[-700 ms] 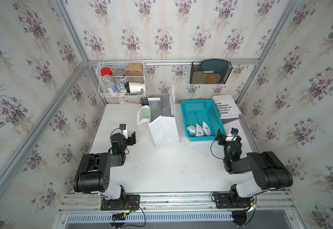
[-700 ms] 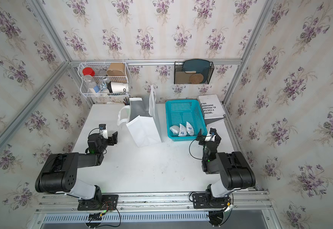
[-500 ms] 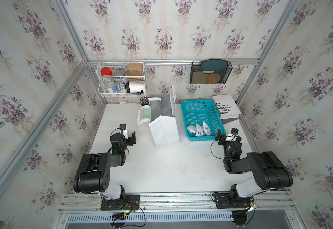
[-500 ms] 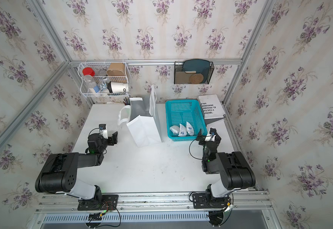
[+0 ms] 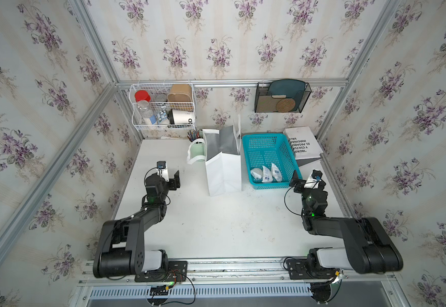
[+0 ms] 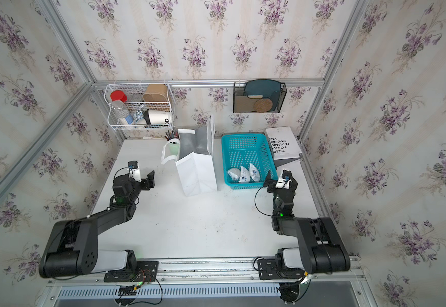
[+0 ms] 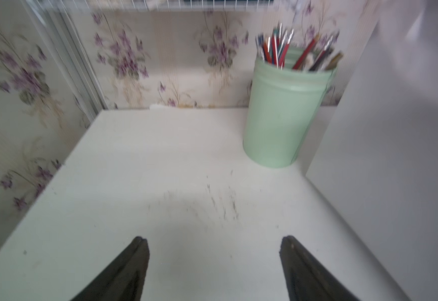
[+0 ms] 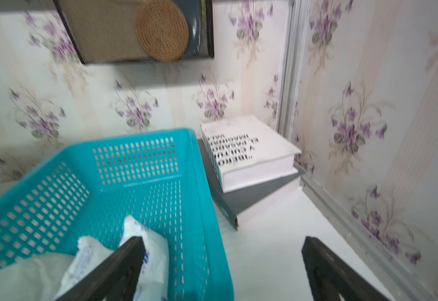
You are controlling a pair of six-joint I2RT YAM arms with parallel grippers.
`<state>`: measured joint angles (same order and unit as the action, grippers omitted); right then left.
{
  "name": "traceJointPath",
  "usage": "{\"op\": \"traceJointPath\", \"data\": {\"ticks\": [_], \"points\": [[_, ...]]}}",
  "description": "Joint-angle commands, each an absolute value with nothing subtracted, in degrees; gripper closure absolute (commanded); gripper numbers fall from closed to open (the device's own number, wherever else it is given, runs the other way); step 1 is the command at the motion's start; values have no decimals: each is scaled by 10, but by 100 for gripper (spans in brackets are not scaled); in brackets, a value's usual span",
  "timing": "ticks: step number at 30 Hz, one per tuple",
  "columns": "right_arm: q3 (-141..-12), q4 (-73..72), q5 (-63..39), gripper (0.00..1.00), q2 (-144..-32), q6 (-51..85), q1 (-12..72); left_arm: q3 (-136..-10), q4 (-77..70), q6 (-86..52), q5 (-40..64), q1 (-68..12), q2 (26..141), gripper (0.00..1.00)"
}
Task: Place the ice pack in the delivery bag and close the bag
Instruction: Adjust the delivery bag at the center of the board.
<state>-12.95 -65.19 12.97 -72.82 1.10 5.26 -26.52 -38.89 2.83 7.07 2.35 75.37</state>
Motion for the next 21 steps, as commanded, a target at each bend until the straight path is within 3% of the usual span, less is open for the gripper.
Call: {"op": "traceJointPath", "data": {"ticks": [1, 4, 8, 13, 17, 21], "points": [[-191, -425, 86, 0, -610, 23, 54, -304, -218, -1, 16, 24, 686, 17], [-265, -255, 69, 0, -546, 104, 54, -365, -42, -62, -45, 24, 649, 17], [-299, -220, -34, 0, -551, 222, 53, -433, 90, -158, -31, 24, 639, 17], [-407, -178, -236, 0, -678, 283, 67, -552, 190, -241, 94, 25, 669, 21], [-545, -23, -249, 0, -812, 224, 118, -650, 251, -253, 193, 25, 710, 26], [-598, 9, -236, 0, -872, 197, 160, -730, 310, -276, 298, 15, 753, 31]]}}
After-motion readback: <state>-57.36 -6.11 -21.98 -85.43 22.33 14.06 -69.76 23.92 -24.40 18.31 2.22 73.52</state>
